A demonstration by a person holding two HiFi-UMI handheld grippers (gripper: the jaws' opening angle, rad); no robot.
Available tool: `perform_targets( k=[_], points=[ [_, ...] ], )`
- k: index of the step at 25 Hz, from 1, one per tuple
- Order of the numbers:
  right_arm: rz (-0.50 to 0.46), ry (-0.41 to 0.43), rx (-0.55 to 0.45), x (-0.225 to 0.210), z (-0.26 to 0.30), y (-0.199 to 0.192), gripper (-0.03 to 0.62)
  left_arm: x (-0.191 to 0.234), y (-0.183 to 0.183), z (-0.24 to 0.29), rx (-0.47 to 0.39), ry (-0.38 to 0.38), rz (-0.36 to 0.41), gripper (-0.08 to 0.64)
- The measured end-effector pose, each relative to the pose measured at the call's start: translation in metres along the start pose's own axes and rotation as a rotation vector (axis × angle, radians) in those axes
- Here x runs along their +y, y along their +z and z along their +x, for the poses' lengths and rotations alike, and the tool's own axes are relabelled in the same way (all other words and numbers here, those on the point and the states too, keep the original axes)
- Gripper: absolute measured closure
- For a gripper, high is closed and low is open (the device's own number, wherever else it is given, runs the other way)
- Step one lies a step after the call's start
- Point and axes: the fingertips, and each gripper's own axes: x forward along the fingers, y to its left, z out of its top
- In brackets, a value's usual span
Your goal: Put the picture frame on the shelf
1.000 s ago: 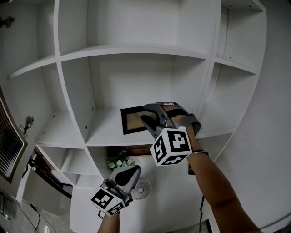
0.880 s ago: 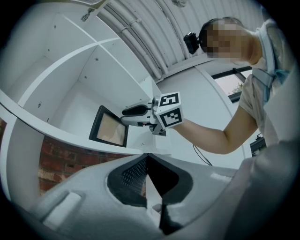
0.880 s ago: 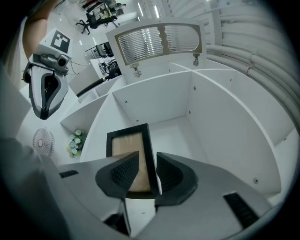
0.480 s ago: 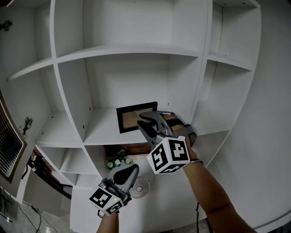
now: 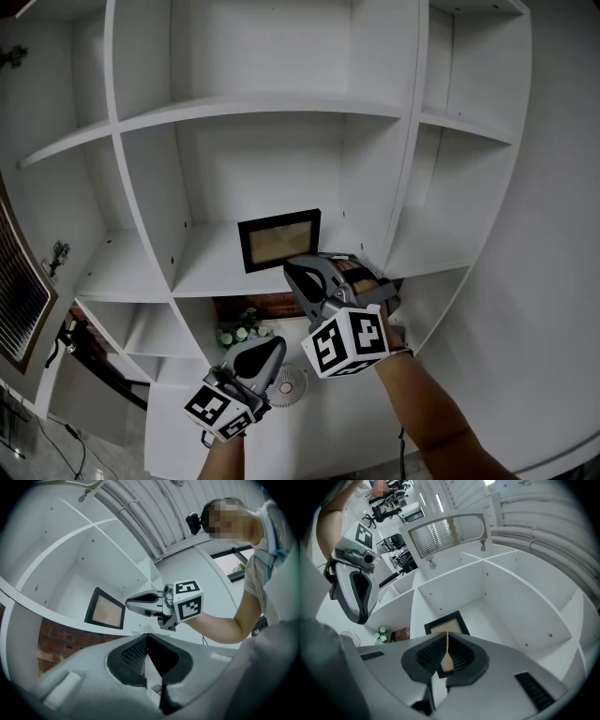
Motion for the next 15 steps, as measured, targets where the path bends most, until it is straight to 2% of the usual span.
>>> perform_targets(
  k=[9, 15],
  points=[
    [0.076, 0.000, -0.023, 0.020, -0.015, 0.001, 0.577, -0.003, 0.002, 0.000, 0.001, -0.005, 0.005, 0.551],
    [0.167, 0.004, -0.059, 0.036, -0.025, 0.006, 0.577, -0.003, -0.002, -0.001, 0.012, -0.001, 0.002, 0.551]
  ],
)
